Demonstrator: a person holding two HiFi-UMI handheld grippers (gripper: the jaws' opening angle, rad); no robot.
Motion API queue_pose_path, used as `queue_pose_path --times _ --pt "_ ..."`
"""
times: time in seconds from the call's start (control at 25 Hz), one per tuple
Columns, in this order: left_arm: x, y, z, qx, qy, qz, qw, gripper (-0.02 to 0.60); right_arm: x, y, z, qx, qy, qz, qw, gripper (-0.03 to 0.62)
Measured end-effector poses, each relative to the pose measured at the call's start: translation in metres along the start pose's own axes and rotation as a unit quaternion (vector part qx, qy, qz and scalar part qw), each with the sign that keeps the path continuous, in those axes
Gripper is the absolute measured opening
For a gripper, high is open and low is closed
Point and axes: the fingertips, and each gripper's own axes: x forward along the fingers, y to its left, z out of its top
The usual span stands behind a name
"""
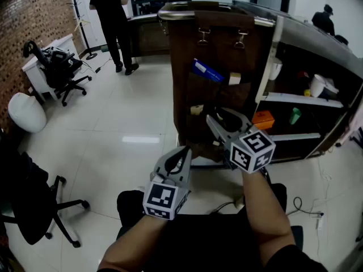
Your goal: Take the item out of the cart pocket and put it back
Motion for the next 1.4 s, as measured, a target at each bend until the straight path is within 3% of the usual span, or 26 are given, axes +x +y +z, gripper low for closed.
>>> queue_pose_path --times 0.16,0.56,0.72,1.04,1.16,1.4 --pt "0.001 0.005 -0.001 -0.004 0.0 0.003 1.0 0.0 0.037 -0.01 -0.014 -0.035 0.033 0.003 0.999 0.221" --pt "0.006 0.01 -0.009 -0.026 0.008 0.001 0.9996 0.0 0.085 -0.045 -0.066 -0.088 0.107 -0.017 0.99 0.232" --pt "0.008 0.008 -0.011 -0.029 0.011 -0.004 0.9995 0.0 0.095 -0.052 -0.079 -0.092 0.126 -0.012 0.988 0.265" --pt "0.011 0.01 -0.014 -0.045 0.013 -0.004 0.9989 0.0 0.124 -0.05 -0.097 -0.156 0.166 0.002 0.974 0.27" --pt "0.012 0.012 -0.015 -0.047 0.013 -0.003 0.9988 0.0 0.128 -0.048 -0.103 -0.176 0.185 0.01 0.967 0.258" --pt "0.012 0.012 -0.017 -0.048 0.014 -0.003 0.9987 0.0 0.123 -0.043 -0.105 -0.186 0.195 0.024 0.963 0.122"
